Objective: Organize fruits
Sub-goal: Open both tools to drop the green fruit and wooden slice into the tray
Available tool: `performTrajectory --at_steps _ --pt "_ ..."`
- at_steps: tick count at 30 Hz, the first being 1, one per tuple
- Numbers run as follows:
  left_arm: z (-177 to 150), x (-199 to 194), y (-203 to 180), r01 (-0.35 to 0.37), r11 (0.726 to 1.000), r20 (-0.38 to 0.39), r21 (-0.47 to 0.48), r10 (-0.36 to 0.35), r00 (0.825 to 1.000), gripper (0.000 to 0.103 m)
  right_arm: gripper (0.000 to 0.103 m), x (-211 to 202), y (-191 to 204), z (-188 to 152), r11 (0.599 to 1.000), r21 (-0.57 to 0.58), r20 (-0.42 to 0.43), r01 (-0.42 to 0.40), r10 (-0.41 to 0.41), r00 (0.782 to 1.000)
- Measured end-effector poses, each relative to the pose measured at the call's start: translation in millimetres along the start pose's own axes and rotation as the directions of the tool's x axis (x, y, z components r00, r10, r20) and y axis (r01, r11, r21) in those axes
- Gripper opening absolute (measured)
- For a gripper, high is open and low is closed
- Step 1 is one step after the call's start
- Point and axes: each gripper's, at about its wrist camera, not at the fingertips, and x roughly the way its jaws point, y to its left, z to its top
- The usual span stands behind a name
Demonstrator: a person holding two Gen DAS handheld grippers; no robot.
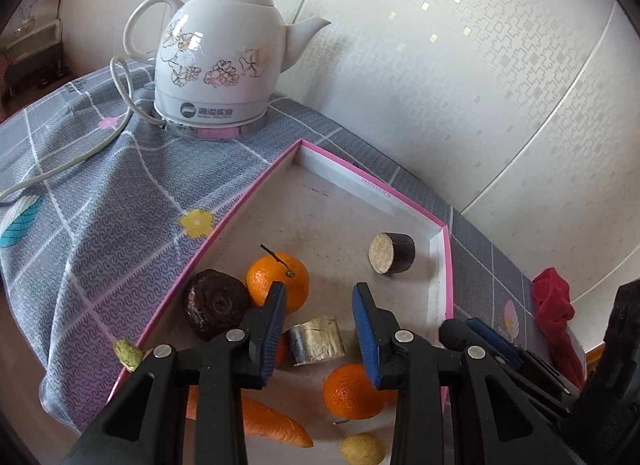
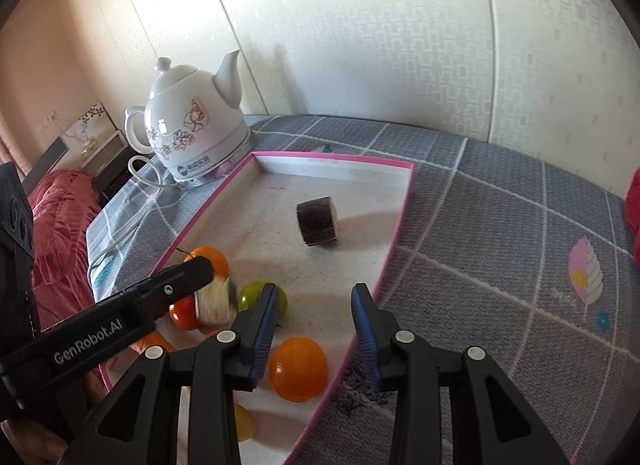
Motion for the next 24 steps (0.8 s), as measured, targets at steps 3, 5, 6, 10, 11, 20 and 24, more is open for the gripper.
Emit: performTrajectory --at_steps 3,5,6,10,11,20,24 --pt "0.8 -8.4 2.0 -0.053 0.999 0.044 0.012 0.052 0.998 0.035 0.038 -7.4 -8.0 0.3 0.999 0.024 0.018 0.029 -0.03 0.999" --pt "0.4 -11.5 1.4 -0.084 0.996 0.061 0.027 0.083 0.995 0.035 0.038 -10.9 -14.7 0.6 0.998 0.051 0.023 0.033 -0.034 0.999" --pt "-0.1 -12.8 0.0 -0.103 0.994 0.069 0.039 0.1 0.993 0.035 0.038 -11.3 -16.3 1.0 0.998 0.059 0.024 0.035 -0.037 0.999" --pt "-2.9 -15.6 -8.4 -0.164 0.981 0.106 0.107 0.152 0.983 0.035 0.038 -15.4 -20.2 0.0 0.997 0.074 0.031 0.035 -0.037 0.999" --pt "-4.7 -16.5 -10.3 -0.174 0.977 0.115 0.122 0.16 0.98 0.035 0.038 -16.3 -19.9 -0.8 0.997 0.073 0.031 0.031 -0.033 0.999" --pt "-18.2 -25.6 -19.4 -0.204 0.965 0.135 0.164 0.183 0.974 0.043 0.038 -21.0 -6.4 -10.8 0.999 0.011 0.023 0.048 -0.048 0.999" --pt "-23.6 -34.4 -20.9 -0.204 0.965 0.144 0.164 0.181 0.973 0.045 0.038 -27.5 1.1 -17.2 0.997 -0.023 0.037 0.079 -0.078 0.996"
